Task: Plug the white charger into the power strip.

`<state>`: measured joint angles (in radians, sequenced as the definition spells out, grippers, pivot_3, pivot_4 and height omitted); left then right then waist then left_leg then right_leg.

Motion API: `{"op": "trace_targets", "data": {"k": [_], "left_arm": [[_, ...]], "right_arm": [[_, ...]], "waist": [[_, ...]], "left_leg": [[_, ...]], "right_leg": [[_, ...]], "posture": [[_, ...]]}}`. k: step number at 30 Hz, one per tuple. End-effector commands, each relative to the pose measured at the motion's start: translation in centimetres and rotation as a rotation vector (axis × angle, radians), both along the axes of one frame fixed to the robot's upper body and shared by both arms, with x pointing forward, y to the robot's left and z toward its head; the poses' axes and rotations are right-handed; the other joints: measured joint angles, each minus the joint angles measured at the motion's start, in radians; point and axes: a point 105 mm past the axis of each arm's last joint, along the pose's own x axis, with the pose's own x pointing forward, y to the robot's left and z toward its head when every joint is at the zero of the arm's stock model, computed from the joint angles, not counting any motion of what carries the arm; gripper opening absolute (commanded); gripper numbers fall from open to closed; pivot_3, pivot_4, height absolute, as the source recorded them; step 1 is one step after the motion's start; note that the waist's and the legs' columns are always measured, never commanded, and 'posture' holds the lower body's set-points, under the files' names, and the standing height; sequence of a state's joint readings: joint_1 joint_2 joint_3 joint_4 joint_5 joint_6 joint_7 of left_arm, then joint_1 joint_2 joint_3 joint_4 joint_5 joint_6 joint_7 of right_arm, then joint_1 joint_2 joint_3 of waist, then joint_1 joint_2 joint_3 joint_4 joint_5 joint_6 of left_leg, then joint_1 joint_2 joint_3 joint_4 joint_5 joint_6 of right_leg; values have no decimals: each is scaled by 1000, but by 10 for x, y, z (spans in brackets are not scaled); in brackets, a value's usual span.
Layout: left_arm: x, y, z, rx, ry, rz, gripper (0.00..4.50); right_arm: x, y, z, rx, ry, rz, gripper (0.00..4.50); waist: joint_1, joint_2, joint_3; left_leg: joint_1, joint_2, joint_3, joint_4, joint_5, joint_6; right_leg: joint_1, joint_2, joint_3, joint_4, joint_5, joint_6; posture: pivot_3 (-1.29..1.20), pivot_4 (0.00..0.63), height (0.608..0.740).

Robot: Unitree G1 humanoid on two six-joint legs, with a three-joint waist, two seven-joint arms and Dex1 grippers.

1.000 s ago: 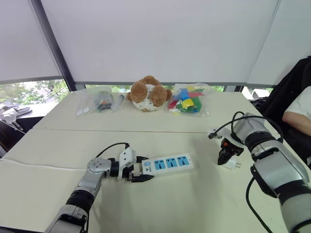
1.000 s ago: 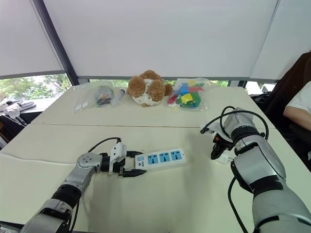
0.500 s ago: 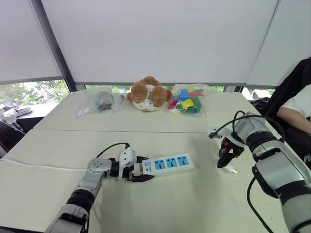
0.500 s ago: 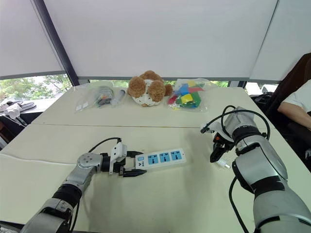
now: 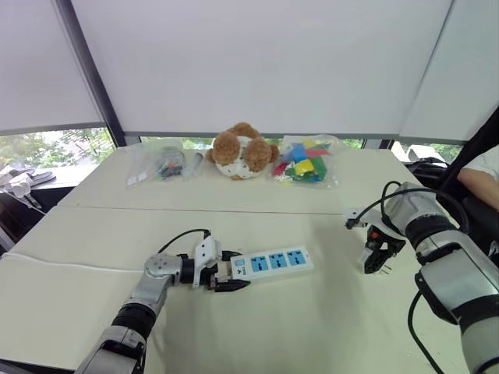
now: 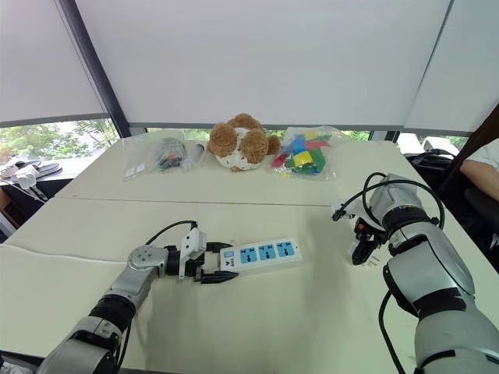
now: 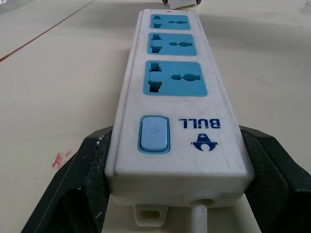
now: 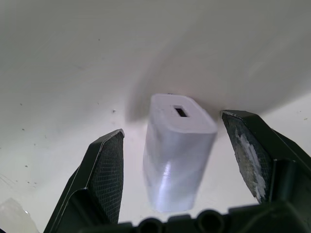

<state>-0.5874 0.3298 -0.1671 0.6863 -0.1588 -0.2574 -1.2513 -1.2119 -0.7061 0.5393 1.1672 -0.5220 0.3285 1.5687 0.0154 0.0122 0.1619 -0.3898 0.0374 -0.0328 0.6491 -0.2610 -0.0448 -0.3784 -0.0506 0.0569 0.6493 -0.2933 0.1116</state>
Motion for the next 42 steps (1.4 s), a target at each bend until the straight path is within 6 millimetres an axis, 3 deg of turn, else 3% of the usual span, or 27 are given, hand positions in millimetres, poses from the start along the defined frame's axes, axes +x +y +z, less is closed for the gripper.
{"op": "trace_targets", "data": {"k": [1, 6, 9, 12, 13, 18, 22, 27, 29, 31, 35, 38, 42], "left_arm": [[-11, -10, -30, 75, 76, -15, 3026], [-13, -9, -32, 76, 75, -12, 3026], [-13, -9, -32, 75, 75, -7, 3026], [-13, -8, -33, 76, 75, 0, 3026], [-13, -8, -34, 77, 75, 1, 3026], [-12, -8, -34, 75, 74, 9, 3026], [-9, -8, -30, 73, 72, 5, 3026], [-9, -5, -12, 59, 93, -71, 3026], [-9, -2, -7, 79, 96, -110, 3026], [-10, 1, -2, 123, 94, -172, 3026], [-11, 7, 7, 158, 109, -256, 3026], [-6, 8, 15, 163, 122, -293, 3026], [-1, 12, 17, 208, 112, -310, 3026]], "right_arm": [[1, 5, 3, 48, 8, -54, 3463], [4, 14, 1, 72, 7, -82, 3463], [4, 13, -1, 54, 8, -74, 2588], [3, 14, -4, 49, 19, -67, 1065], [3, 14, -5, 50, 19, -66, 761], [3, 14, -1, 55, 11, -47, 781], [9, 22, 16, 139, -39, -5, 781], [25, 71, 69, 578, -309, 176, 781], [24, 87, 92, 788, -449, 246, 781], [17, 97, 103, 962, -549, 277, 781], [-4, 116, 110, 1233, -614, 271, 781], [-19, 125, 86, 1317, -656, 256, 781], [-32, 134, 59, 1374, -666, 189, 781]], "waist": [[-1, 0, 0], [-2, 0, 0], [-2, 0, 0], [-2, 0, 0], [-2, 0, 0], [-3, 0, 0], [-3, 0, 0], [-7, 1, 1], [-7, 0, 1], [-5, -2, 2], [-8, -4, 4], [-10, -4, 4], [-17, -5, 5]], "left_leg": [[0, 0, 0, 0, 0, 0], [0, -1, -1, 0, 0, 0], [1, -1, -1, 0, 0, 0], [1, -1, -1, 0, 0, 0], [1, -1, -1, 0, 0, 0], [1, -1, -2, 0, 0, 0], [1, -2, -2, 0, 0, 0], [0, -2, -2, 0, 0, 0], [-1, -2, -2, -1, 0, 0], [-2, -2, -3, -2, 0, 0], [-6, -2, -5, -4, 0, 0], [-18, -2, -6, -2, 0, 0], [-18, -2, -6, -1, 0, 0]], "right_leg": [[0, 0, 0, 0, 0, 0], [1, 0, 0, 0, 0, 0], [1, 0, 0, 0, 0, 0], [1, 0, 0, 0, 0, 1], [1, -1, 0, 0, -1, 1], [2, 0, 0, 0, -1, 1], [2, -1, 0, 0, -1, 1], [1, -1, 0, 0, 0, 1], [0, -1, 0, 0, -1, 4], [0, -1, 0, -1, -1, 5], [-5, 0, -1, -1, -3, 6], [-17, 0, -1, 2, -2, 6], [-18, 1, -1, 2, -2, 6]], "posture": [[0, 150, 739], [0, 150, 739], [0, 150, 739], [0, 150, 739], [0, 150, 739], [0, 150, 739], [0, 150, 739], [0, 150, 739], [0, 150, 739], [0, 150, 739], [0, 150, 739], [0, 150, 739], [0, 150, 739]]}}
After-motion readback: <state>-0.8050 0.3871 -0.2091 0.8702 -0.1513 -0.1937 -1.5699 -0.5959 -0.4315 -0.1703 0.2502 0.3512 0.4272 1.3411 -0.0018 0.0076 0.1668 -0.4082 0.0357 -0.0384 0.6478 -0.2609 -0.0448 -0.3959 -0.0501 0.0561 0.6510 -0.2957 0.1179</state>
